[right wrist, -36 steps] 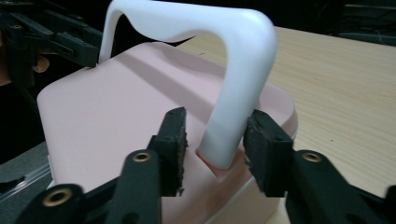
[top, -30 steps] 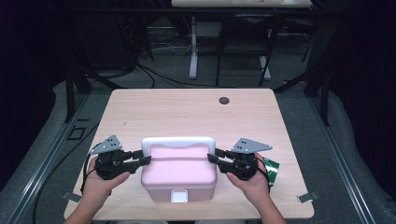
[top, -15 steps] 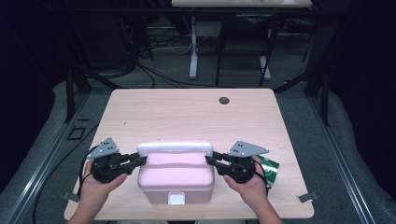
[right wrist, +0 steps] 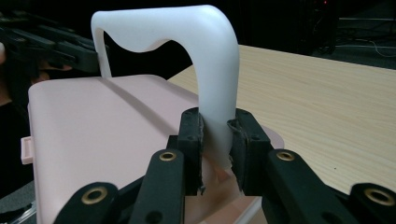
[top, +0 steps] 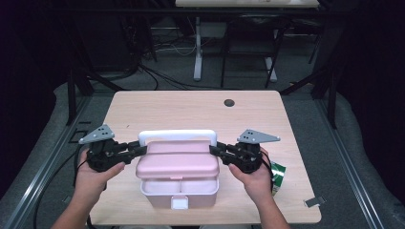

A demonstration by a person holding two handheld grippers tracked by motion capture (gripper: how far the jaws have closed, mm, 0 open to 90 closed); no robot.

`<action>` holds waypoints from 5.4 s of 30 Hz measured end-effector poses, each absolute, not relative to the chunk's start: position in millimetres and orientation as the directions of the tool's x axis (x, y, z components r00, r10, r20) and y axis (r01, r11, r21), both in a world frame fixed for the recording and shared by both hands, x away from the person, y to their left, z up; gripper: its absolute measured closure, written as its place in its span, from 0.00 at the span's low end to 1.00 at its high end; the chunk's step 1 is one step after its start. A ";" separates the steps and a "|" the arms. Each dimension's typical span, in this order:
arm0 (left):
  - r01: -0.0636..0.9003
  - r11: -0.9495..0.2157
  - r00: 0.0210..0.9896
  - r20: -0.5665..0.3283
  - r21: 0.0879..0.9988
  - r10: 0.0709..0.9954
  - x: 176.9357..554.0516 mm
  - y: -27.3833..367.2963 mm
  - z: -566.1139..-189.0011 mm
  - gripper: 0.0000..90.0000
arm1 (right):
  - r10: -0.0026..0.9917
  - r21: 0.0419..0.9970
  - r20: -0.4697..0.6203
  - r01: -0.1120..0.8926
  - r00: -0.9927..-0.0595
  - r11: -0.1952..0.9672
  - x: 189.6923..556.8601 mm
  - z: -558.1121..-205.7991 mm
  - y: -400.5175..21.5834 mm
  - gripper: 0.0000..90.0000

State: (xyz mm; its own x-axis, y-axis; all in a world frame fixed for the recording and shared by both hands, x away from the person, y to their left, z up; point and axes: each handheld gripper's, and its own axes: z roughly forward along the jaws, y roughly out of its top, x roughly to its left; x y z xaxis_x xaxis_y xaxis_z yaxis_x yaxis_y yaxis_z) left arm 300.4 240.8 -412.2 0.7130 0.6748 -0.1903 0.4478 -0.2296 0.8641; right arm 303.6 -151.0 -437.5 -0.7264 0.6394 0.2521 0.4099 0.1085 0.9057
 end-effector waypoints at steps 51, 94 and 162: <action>0.457 -0.283 0.779 -0.226 0.843 0.585 267.7 226.7 -432.1 1.00 | 0.700 0.916 0.235 0.394 -0.674 0.072 283.0 -433.6 -178.6 0.92; 0.471 -0.272 0.686 -0.155 0.839 0.711 332.3 216.3 -372.7 1.00 | 0.594 0.848 0.176 0.428 -0.785 0.314 252.6 -488.6 -128.8 1.00; 0.518 -0.655 0.763 0.048 0.550 0.644 372.6 210.5 -364.8 0.91 | 0.582 0.849 0.168 0.417 -0.796 0.325 251.1 -493.3 -124.9 0.97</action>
